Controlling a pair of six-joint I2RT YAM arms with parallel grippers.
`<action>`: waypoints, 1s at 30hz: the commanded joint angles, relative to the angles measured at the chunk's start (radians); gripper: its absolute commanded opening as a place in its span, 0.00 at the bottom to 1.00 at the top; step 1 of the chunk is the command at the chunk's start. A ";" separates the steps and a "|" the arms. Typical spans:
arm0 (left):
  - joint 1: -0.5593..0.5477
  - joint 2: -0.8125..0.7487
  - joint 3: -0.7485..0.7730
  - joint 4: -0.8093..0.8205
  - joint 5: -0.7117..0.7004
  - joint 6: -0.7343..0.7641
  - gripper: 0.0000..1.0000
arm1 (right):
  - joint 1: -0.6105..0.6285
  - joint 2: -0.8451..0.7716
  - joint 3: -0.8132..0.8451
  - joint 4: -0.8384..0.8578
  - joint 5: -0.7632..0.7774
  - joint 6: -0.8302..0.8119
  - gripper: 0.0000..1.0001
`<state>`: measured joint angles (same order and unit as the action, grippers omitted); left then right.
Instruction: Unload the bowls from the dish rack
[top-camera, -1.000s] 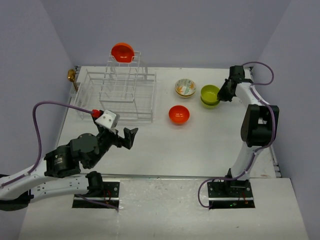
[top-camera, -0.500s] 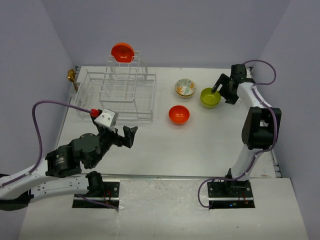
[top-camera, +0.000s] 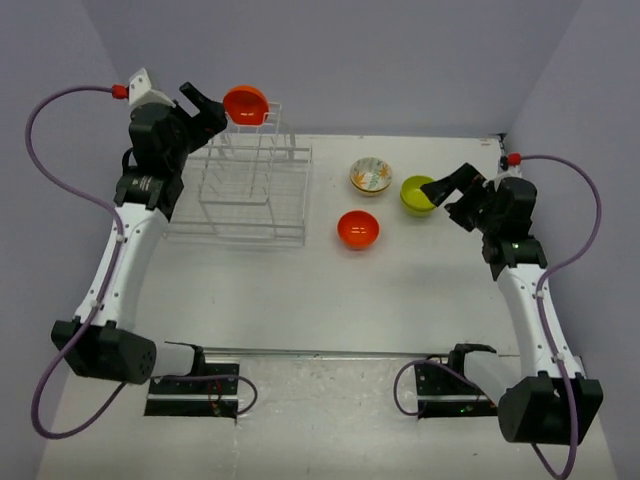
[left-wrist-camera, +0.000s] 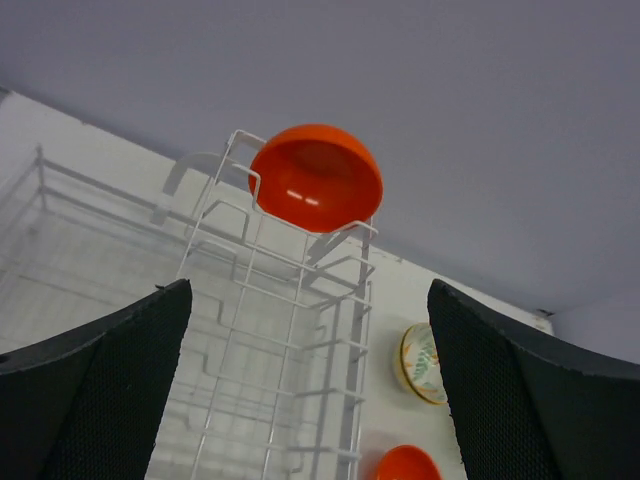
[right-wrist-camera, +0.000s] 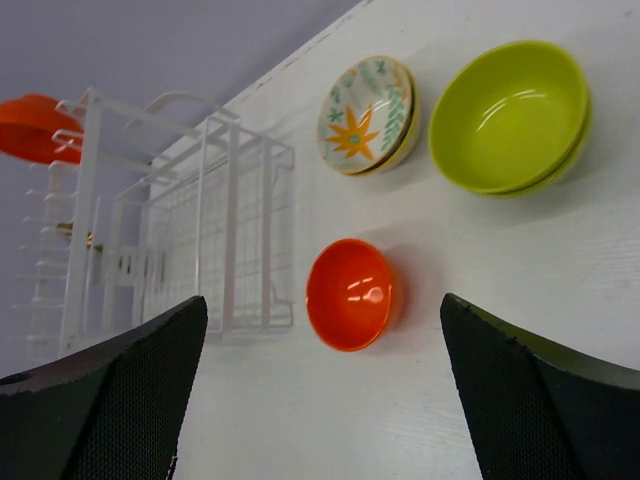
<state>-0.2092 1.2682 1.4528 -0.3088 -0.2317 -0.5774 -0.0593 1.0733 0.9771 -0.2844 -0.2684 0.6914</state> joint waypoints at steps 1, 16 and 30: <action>0.120 0.088 0.052 0.149 0.419 -0.286 1.00 | -0.001 -0.076 -0.122 0.165 -0.241 0.086 0.99; 0.082 0.339 0.093 0.401 0.264 -0.795 1.00 | -0.001 -0.216 -0.385 0.349 -0.466 0.123 0.99; -0.033 0.476 0.193 0.352 -0.075 -0.819 1.00 | -0.001 -0.262 -0.431 0.356 -0.483 0.109 0.99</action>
<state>-0.2413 1.7245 1.5707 0.0113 -0.1997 -1.3838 -0.0589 0.8291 0.5640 0.0166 -0.7116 0.7864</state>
